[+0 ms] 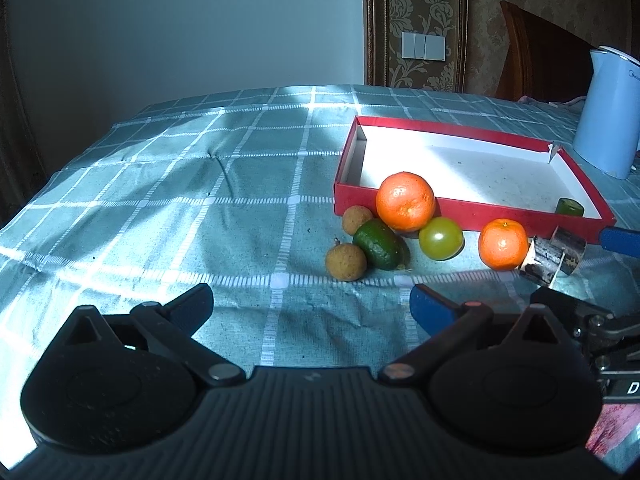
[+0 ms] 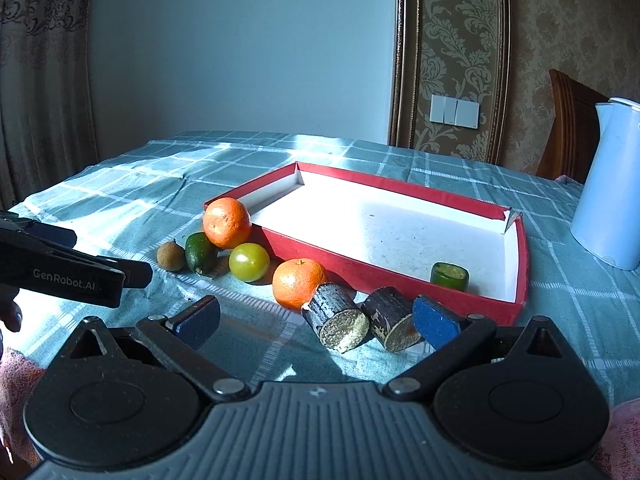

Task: Organize fruits
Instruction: 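Close the right tool on the dark bark block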

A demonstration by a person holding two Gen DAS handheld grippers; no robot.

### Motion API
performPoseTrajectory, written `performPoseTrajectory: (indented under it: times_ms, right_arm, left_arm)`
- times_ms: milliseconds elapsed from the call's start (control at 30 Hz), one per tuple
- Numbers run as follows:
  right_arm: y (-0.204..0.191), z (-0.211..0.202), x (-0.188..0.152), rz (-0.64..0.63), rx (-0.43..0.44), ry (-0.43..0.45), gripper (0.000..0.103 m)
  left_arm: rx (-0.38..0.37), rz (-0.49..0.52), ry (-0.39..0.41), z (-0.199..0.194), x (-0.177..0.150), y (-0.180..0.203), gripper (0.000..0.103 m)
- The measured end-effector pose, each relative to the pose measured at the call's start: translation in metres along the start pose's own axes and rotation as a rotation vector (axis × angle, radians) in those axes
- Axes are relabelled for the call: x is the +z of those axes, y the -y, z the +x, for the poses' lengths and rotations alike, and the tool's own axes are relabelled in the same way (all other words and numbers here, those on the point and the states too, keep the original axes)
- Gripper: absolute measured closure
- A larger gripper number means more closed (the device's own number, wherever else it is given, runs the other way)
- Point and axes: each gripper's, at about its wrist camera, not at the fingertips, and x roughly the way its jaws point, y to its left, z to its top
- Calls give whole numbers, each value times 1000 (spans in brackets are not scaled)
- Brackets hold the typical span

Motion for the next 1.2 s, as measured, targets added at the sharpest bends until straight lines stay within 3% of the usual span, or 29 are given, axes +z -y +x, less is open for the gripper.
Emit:
performPoseTrajectory:
  times_ms: [33,100,167,567,933,1033,1200]
  right_arm:
    - [-2,3,0,-14,6,-8,2]
    - [-5,9,0,-36,28,-37,23]
    - [-4,18,0,-27,38,-69,32]
    - [3,30,5,-61,9,-107,33]
    - [-16,43,11,-226,-20,-187,33]
    - [-10,52,13,-194,1,-193,33]
    - [-5,56,14,-167,25,-201,40]
  left_arm:
    - [1,1,1,0,0,0,0]
    - [7,-1,4,1,0,-2,0]
    - [8,-11,1,3,0,-5,0]
    - [-25,-4,-18,8,1,-3,0]
    - [-11,-27,-40,13,1,-8,0]
    - [-9,-20,-44,13,0,-8,0]
    - [-9,-23,-44,14,0,-10,0]
